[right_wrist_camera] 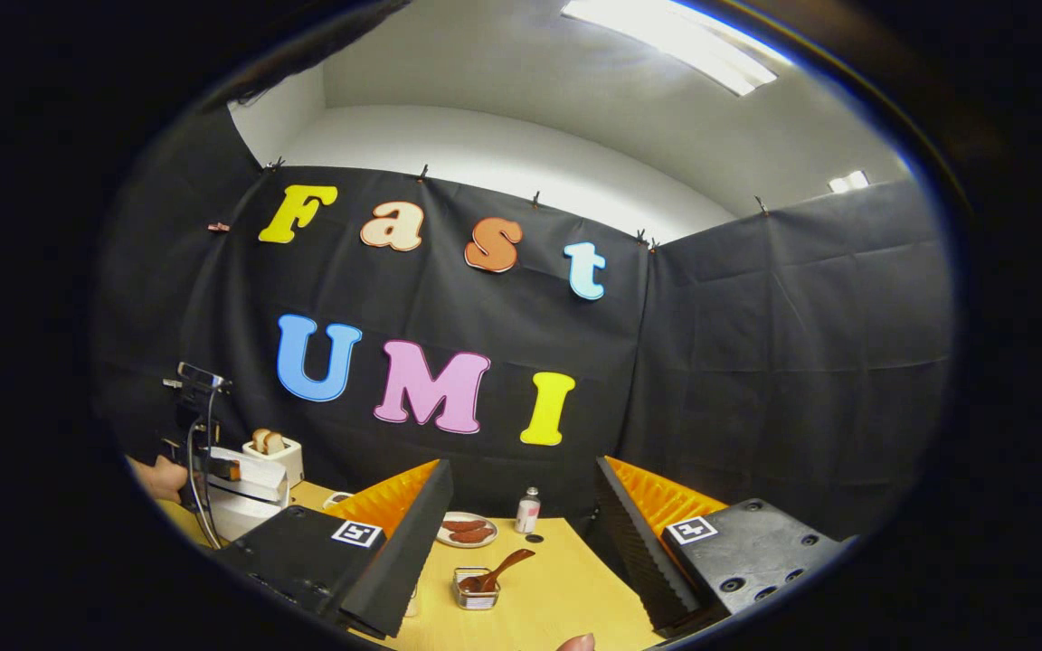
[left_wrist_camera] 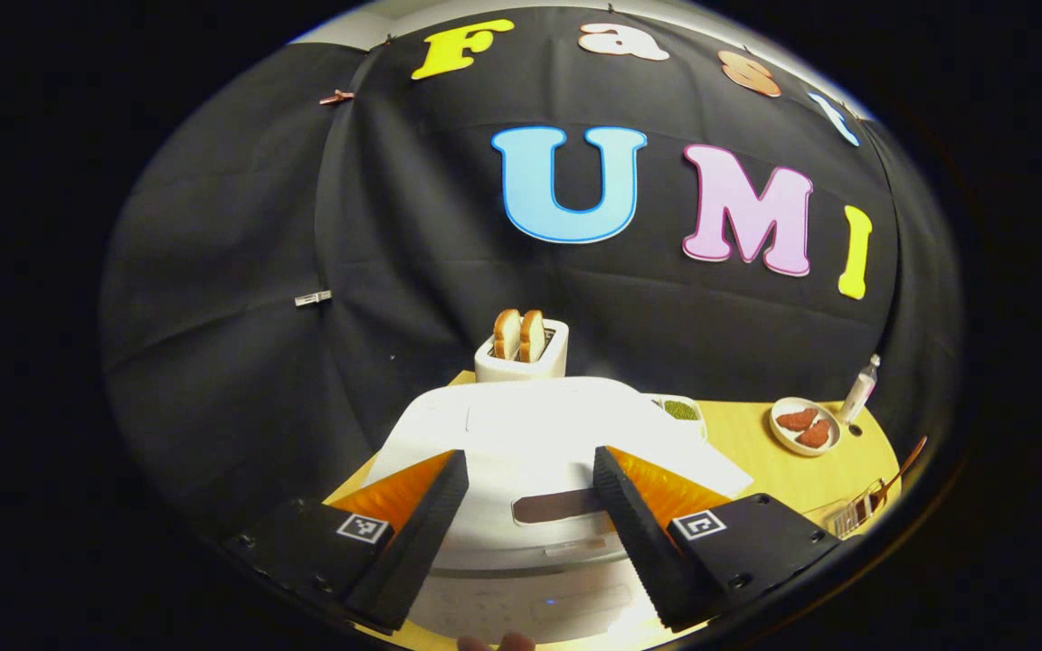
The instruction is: Close the left gripper, press the button to open the rice cooker; take a wooden spoon from the chopstick holder with the right hand, scoop a spoonful of rice and pour it into the rice cooker, then put the wooden spoon back into the chopstick holder.
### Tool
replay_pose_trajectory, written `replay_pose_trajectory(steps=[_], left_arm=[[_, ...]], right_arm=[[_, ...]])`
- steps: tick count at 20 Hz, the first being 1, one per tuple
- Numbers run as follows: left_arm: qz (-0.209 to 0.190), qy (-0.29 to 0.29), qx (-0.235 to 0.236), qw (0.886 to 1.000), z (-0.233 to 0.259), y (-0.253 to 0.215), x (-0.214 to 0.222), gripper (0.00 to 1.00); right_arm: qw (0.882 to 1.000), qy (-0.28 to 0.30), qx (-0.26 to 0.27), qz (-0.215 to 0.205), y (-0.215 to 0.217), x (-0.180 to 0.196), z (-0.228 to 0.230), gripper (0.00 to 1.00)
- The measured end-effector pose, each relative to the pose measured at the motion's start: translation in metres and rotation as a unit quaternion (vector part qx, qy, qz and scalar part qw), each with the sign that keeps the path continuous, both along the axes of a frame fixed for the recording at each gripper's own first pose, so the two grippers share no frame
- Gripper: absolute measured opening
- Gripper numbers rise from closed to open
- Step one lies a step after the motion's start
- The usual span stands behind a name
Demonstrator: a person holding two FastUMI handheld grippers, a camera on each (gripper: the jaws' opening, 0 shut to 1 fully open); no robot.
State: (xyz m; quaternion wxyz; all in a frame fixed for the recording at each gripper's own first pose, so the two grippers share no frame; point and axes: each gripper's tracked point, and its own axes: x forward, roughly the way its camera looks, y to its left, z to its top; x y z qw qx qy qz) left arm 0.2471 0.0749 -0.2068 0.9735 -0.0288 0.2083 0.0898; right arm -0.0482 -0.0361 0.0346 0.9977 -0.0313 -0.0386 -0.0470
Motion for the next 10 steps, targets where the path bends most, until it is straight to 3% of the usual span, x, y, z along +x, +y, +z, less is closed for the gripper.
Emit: replay_pose_trajectory(steps=[3,10], left_arm=[[0.004,0.021,-0.015,1.000,-0.016,-0.002,-0.012,0.99],[0.006,0.026,0.015,1.000,-0.029,-0.006,-0.025,1.00]], right_arm=[[1.000,-0.004,-0.027,0.014,0.008,-0.001,0.003,0.98],[0.999,-0.007,-0.046,0.019,0.010,-0.006,0.003,0.98]])
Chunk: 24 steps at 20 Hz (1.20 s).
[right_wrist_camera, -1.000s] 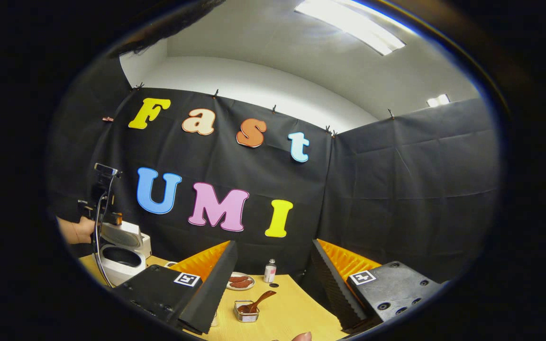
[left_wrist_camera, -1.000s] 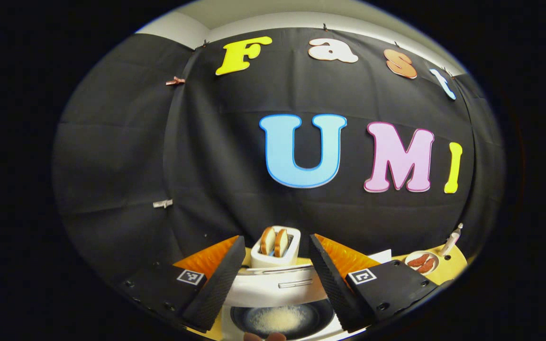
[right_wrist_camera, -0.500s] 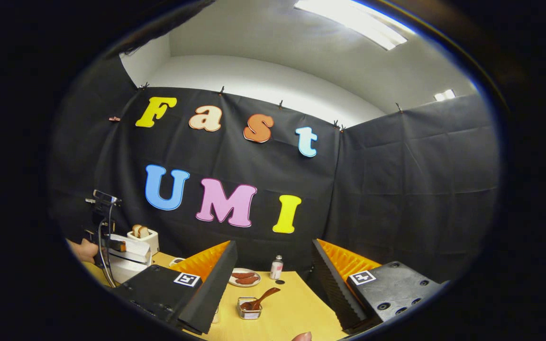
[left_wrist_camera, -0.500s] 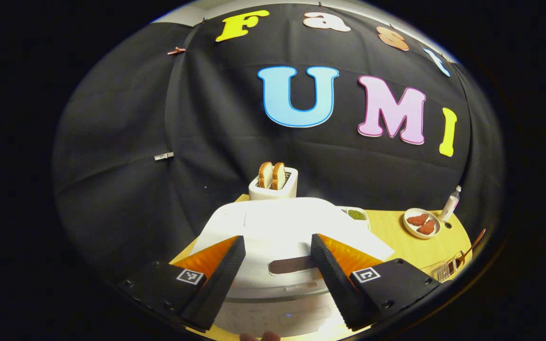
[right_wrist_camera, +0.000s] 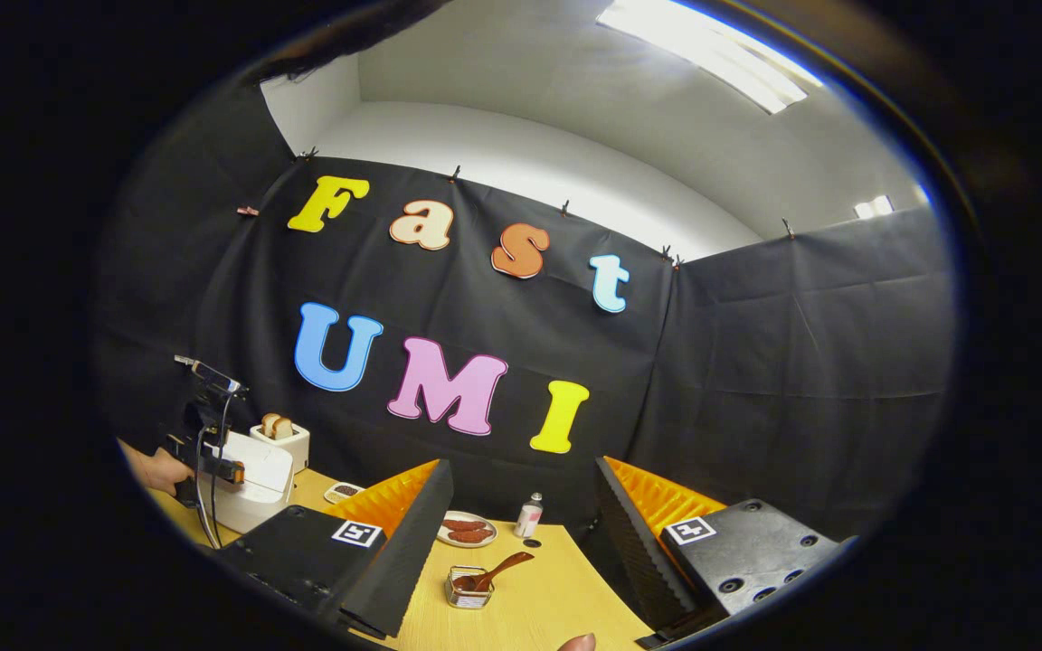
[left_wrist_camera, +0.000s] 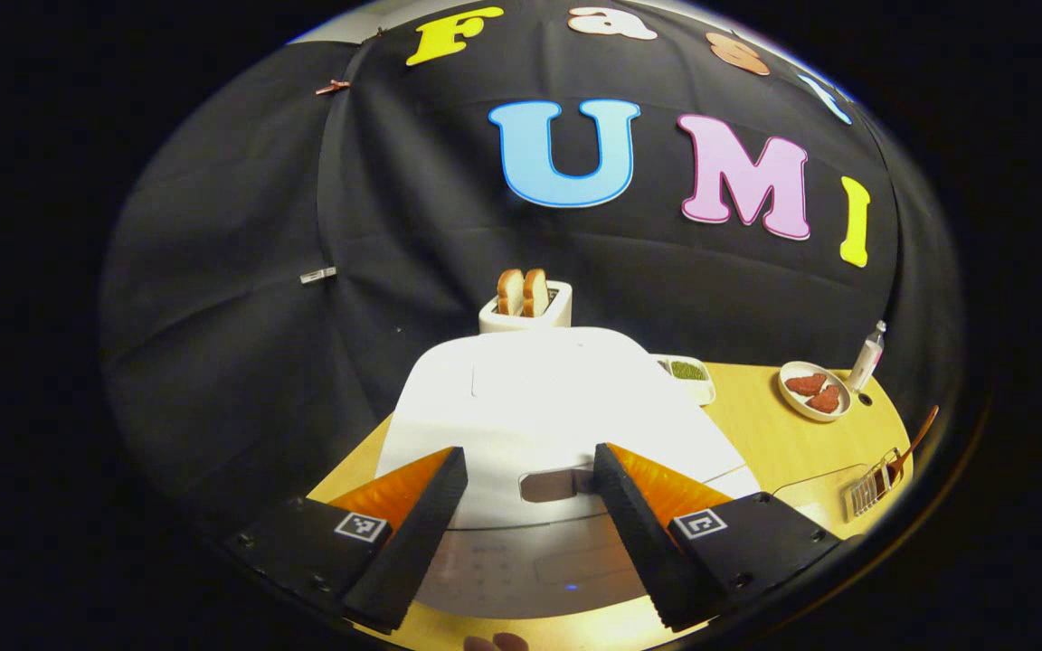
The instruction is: Close the left gripper, press the button to open the rice cooker; take a wooden spoon from the chopstick holder with the right hand, scoop a spoonful of rice and pour it into the rice cooker, then put the wooden spoon back into the chopstick holder.
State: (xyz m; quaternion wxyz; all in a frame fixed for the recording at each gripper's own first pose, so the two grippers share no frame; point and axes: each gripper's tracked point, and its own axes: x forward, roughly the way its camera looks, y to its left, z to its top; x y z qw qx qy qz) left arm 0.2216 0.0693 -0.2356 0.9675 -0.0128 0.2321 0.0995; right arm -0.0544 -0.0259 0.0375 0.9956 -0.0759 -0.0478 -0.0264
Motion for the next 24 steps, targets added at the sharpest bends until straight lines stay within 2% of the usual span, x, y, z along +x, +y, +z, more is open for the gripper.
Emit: replay_pose_trajectory(steps=[12,15,17,21,24], left_arm=[[0.001,0.008,-0.007,1.000,-0.003,0.000,-0.006,1.00],[-0.021,0.003,-0.028,0.999,0.003,-0.021,-0.012,0.99],[-0.045,0.007,0.006,0.999,0.000,-0.035,-0.009,0.99],[-0.029,0.013,-0.010,0.999,0.000,-0.030,-0.001,1.00],[-0.039,0.009,0.000,0.999,0.001,-0.032,0.000,1.00]], right_arm=[[1.000,0.008,0.001,-0.005,-0.001,0.001,-0.010,0.98],[1.000,0.008,-0.001,-0.003,0.001,0.001,-0.012,0.97],[1.000,0.013,-0.001,0.001,0.003,0.003,-0.017,0.97],[1.000,0.010,0.005,0.004,0.003,0.004,-0.011,0.97],[1.000,0.007,0.001,0.002,-0.002,0.000,-0.014,0.97]])
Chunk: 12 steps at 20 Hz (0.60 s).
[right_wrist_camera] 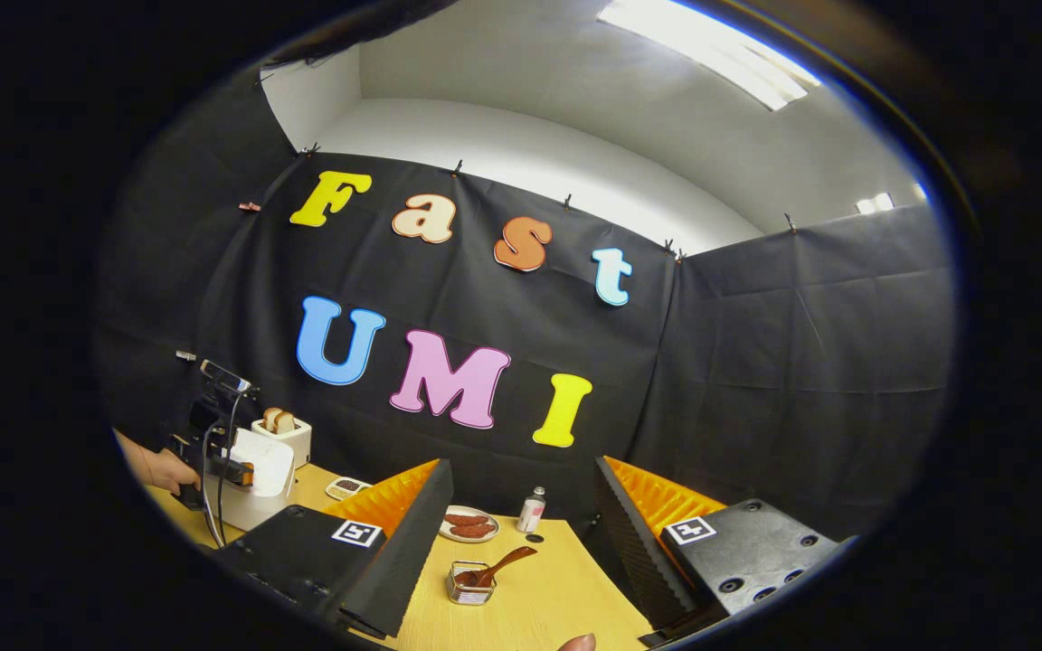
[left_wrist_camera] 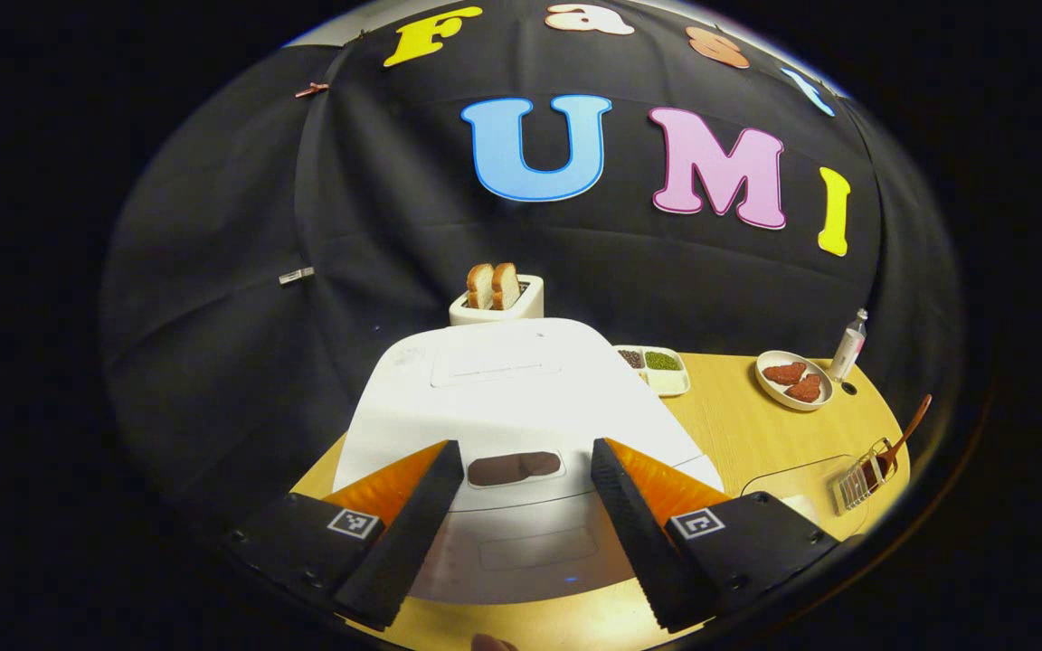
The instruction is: Close the left gripper, press the button to open the rice cooker; take a wooden spoon from the chopstick holder with the right hand, scoop a spoonful of rice and pour it into the rice cooker, then put the wooden spoon back into the chopstick holder.
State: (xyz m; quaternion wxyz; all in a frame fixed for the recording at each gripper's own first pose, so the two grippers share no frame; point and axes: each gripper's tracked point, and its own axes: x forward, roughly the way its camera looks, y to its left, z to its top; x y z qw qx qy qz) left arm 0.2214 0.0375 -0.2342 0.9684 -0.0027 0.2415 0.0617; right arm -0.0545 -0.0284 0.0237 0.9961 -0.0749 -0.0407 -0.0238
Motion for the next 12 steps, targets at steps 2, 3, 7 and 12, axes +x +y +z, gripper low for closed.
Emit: replay_pose_trajectory(steps=[2,3,7,12], left_arm=[[-0.007,-0.002,0.004,1.000,0.002,0.002,0.001,1.00],[-0.009,-0.002,0.002,1.000,0.003,0.002,0.002,1.00],[-0.014,-0.016,-0.005,1.000,0.006,0.003,0.001,0.99],[-0.024,-0.047,-0.013,0.999,0.021,0.003,-0.003,0.96]], right_arm=[[1.000,0.001,0.000,-0.001,-0.002,0.000,-0.001,0.98],[1.000,0.003,0.001,-0.001,-0.003,0.000,-0.002,0.98],[1.000,-0.002,0.003,-0.005,-0.007,0.000,0.001,0.98],[1.000,0.007,0.005,0.004,0.000,0.004,-0.007,0.98]])
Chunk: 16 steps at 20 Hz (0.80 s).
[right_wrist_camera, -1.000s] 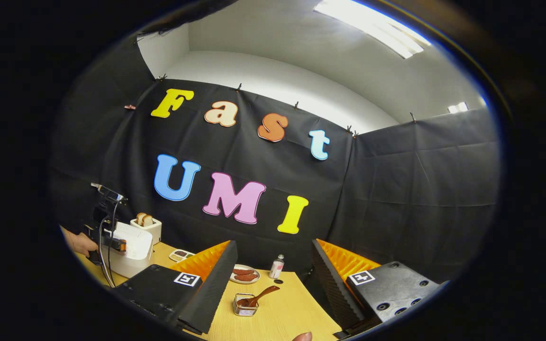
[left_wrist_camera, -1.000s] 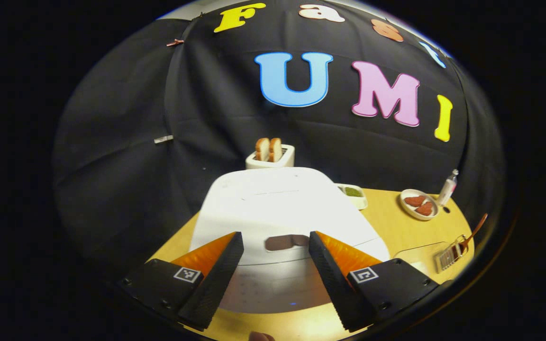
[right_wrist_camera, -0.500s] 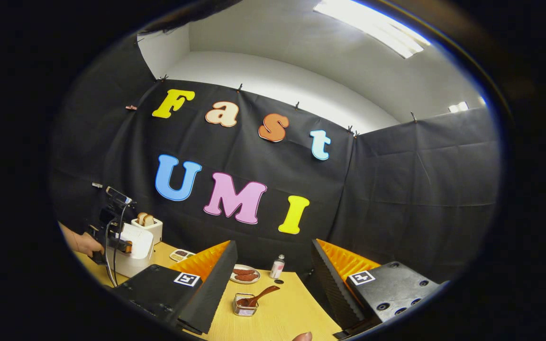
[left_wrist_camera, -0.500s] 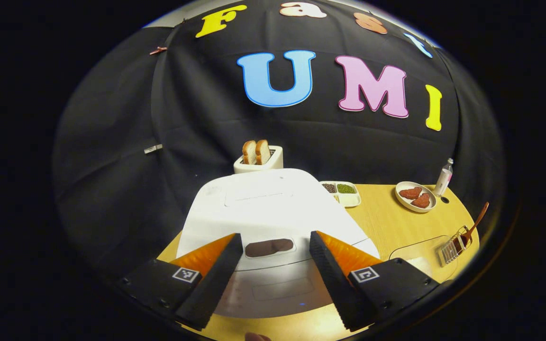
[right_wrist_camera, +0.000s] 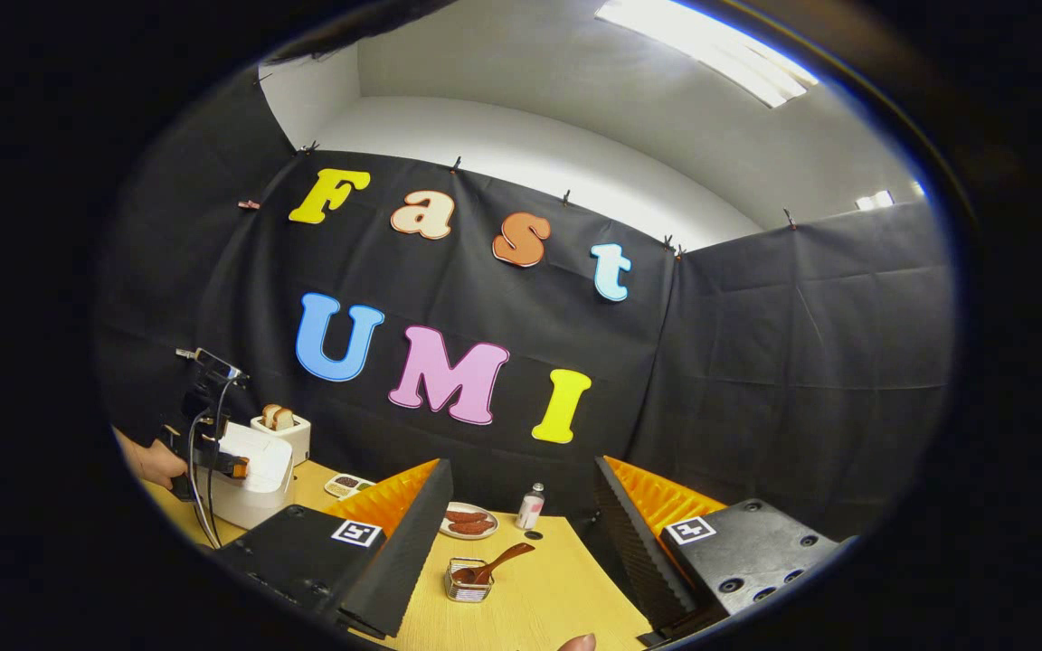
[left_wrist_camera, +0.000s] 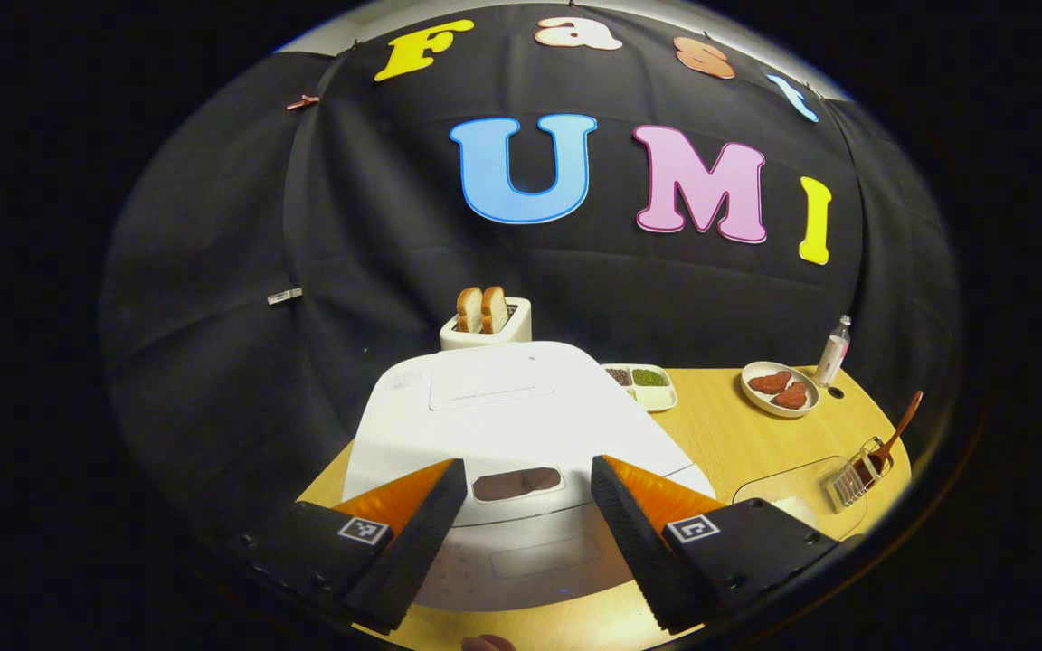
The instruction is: Close the left gripper, press the button to open the rice cooker; take a wooden spoon from the chopstick holder with the right hand, scoop a spoonful of rice and pour it into the rice cooker, then put the wooden spoon back into the chopstick holder.
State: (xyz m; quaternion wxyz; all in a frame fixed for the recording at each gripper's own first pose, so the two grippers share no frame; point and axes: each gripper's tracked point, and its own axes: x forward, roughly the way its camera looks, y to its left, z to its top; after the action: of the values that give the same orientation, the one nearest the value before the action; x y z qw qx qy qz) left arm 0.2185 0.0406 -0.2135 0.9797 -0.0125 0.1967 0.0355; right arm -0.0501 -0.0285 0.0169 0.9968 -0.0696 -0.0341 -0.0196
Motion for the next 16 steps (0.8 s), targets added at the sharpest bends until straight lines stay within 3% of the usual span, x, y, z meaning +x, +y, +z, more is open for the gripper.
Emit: replay_pose_trajectory(steps=[3,9,16], left_arm=[[-0.013,-0.032,-0.007,0.999,0.023,-0.004,-0.013,0.96],[-0.069,-0.107,0.026,0.991,0.086,-0.025,-0.055,0.96],[-0.099,-0.157,-0.024,0.982,0.143,-0.041,-0.117,0.95]], right_arm=[[1.000,-0.001,0.002,0.007,0.005,0.004,0.000,0.97],[1.000,-0.002,0.014,0.017,0.012,0.014,-0.001,0.97],[1.000,-0.003,0.016,0.022,0.015,0.008,0.004,0.97]])
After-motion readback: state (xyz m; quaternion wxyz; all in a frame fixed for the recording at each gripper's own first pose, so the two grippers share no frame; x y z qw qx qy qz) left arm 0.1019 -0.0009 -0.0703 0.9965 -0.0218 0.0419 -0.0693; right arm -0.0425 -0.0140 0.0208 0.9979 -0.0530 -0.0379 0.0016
